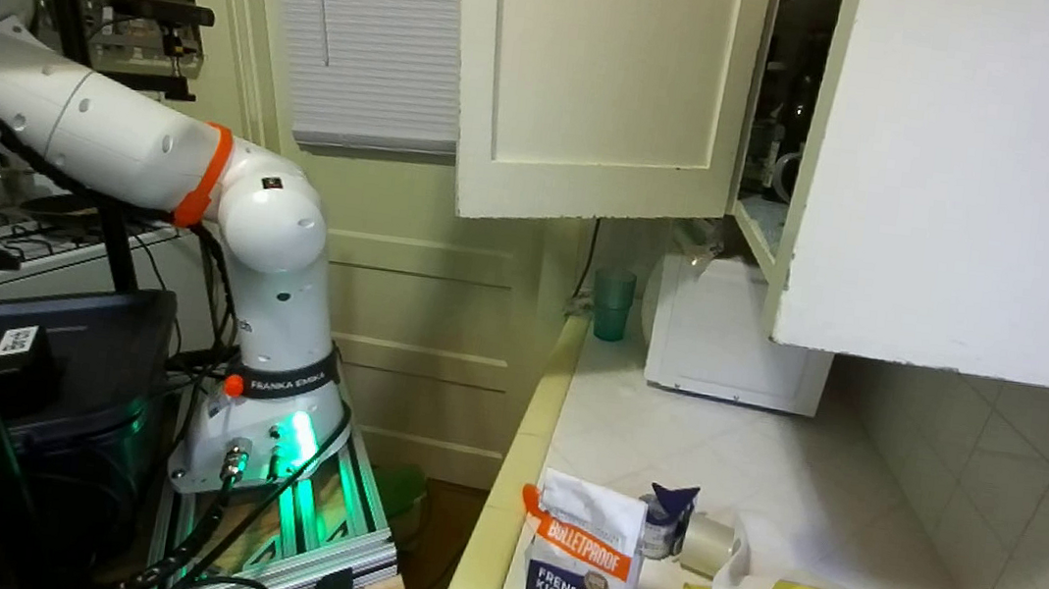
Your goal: Open the cabinets
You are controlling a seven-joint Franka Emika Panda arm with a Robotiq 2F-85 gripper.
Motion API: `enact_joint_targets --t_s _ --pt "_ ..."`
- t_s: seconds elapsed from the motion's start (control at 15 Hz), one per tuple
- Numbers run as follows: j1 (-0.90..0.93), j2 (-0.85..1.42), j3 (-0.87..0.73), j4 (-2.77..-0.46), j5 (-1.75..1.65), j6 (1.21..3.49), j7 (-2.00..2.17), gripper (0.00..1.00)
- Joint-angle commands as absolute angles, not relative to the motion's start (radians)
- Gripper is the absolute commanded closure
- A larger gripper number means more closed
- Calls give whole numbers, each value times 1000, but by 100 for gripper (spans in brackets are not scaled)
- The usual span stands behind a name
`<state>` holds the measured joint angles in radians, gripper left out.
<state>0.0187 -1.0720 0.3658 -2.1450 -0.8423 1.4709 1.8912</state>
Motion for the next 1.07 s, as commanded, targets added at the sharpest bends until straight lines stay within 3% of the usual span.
enact_joint_targets --t_s 0.0,1.0 --pt "83 -989 335 -2216 -791 1628 2031 92" --pt "155 -998 330 -2236 -797 1692 2156 92"
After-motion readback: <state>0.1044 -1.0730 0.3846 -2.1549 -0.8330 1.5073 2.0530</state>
